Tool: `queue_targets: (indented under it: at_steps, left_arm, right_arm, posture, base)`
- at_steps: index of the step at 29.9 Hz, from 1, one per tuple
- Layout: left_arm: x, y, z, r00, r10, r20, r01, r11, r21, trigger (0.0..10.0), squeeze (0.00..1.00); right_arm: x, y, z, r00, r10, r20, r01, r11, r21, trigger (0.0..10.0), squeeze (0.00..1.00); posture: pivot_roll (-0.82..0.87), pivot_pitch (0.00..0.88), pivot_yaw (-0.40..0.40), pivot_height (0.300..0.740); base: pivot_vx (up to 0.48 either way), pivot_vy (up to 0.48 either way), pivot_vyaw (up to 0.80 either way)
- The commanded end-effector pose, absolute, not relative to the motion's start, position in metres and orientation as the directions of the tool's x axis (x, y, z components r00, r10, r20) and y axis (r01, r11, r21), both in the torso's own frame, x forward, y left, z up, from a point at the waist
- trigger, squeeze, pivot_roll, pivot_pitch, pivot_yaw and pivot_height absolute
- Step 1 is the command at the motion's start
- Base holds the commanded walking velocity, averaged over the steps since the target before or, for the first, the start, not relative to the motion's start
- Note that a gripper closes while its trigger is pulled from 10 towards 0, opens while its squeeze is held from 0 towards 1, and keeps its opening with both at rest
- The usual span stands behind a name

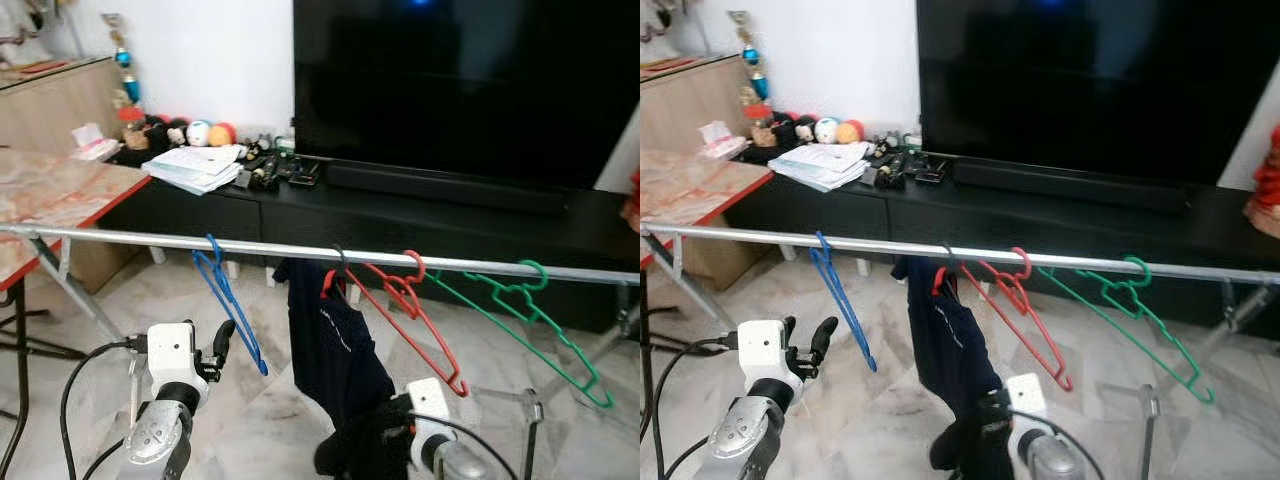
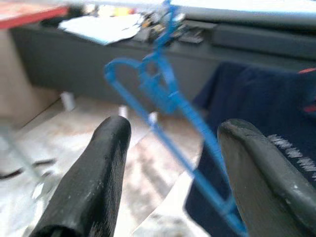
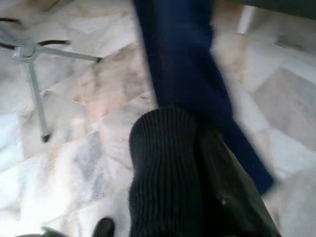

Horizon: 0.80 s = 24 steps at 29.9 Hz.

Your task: Hang hanger

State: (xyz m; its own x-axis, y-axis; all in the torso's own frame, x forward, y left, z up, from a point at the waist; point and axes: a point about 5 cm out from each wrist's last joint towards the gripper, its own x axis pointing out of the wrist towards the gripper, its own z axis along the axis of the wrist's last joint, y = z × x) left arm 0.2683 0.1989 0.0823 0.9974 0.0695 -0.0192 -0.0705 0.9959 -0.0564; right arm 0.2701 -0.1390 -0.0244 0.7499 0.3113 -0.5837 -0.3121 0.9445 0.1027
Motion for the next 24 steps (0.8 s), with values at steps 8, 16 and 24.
queue_targets:
  at_steps: [8, 16, 24]
  left_arm:
    - [0.271, 0.199, 0.085, 0.997, 0.078, -0.024, -0.080, 0.995, -0.053, 10.0, 0.00]
    - [0.274, 0.203, 0.086, 0.994, 0.107, -0.027, -0.109, 0.992, -0.058, 10.0, 0.00]
    - [0.275, 0.201, 0.087, 0.995, 0.102, -0.023, -0.103, 0.992, -0.066, 10.0, 0.00]
  right_arm:
    - [0.271, -0.135, -0.023, 0.741, 0.346, -0.575, -0.343, 0.932, 0.118, 10.0, 0.00]
    - [0.270, -0.133, -0.024, 0.724, 0.379, -0.576, -0.384, 0.915, 0.120, 10.0, 0.00]
    - [0.264, -0.128, -0.026, 0.699, 0.421, -0.578, -0.429, 0.894, 0.133, 10.0, 0.00]
  posture:
    - [0.11, 0.000, 0.005, 0.740]
    - [0.10, 0.000, 0.002, 0.740]
    - [0.10, 0.006, -0.001, 0.740]
  base:
    - [0.000, 0.000, 0.00]
    - [0.000, 0.000, 0.00]
    - [0.179, 0.000, 0.32]
